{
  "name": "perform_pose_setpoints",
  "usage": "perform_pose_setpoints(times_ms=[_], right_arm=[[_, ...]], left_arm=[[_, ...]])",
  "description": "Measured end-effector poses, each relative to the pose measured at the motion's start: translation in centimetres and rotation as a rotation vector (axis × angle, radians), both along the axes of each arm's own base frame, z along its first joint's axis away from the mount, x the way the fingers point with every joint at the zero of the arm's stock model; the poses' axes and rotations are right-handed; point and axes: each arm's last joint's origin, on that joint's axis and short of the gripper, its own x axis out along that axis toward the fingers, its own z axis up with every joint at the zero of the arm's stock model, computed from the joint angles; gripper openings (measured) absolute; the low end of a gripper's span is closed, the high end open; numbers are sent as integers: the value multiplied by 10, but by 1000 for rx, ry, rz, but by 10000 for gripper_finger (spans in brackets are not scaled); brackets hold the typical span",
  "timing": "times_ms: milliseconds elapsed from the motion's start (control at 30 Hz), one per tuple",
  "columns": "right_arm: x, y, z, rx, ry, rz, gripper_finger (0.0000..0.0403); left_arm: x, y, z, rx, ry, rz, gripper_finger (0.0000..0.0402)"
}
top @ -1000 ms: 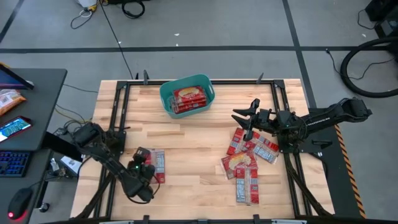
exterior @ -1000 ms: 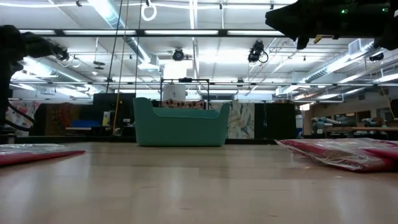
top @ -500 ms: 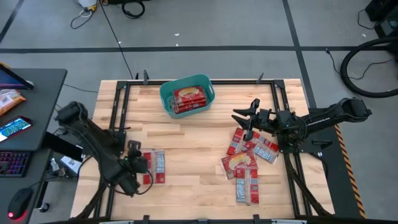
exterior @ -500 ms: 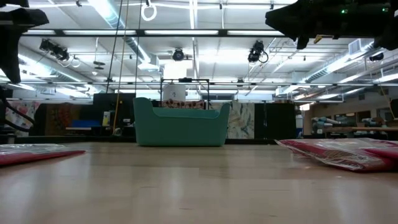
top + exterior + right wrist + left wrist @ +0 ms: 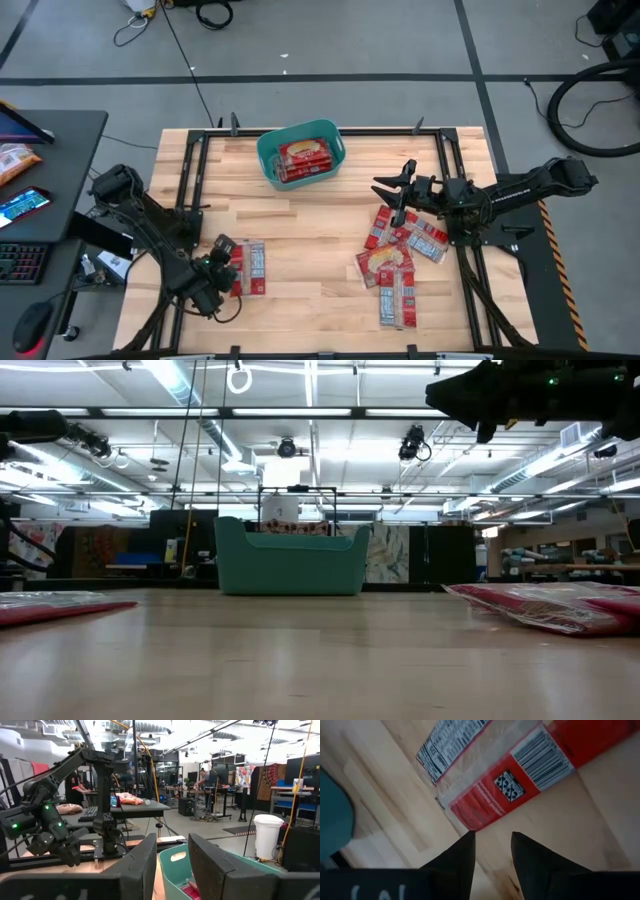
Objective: Sort popcorn bags into baskets
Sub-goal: Put the red popcorn bag into the green bin
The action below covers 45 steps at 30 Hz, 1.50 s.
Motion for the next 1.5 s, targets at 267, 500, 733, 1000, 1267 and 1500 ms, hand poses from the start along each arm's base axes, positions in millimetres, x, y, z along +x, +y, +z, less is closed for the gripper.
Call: perform_pose_setpoints(times_ms=[267,500,733,1000,1267,1500], right_arm=[[0,0,-1,30,6,7,119],[1,0,-3,36,17,8,119],[1,0,-3,37,19,8,119],[1,0,-3,37,19,9,119],[1,0,-3,37,19,9,119],[1,0,-3,37,19,8,119]], left_arm=[[-1,1,0,11,10,-10,130],[-1,1,0,25,39,-68,130],[-2,0,0,22,35,-60,139],[-3,2,-4,12,27,-17,200],[-1,-1,-5,-17,5,-16,215],[1,-3,-6,-43,-14,-26,215]])
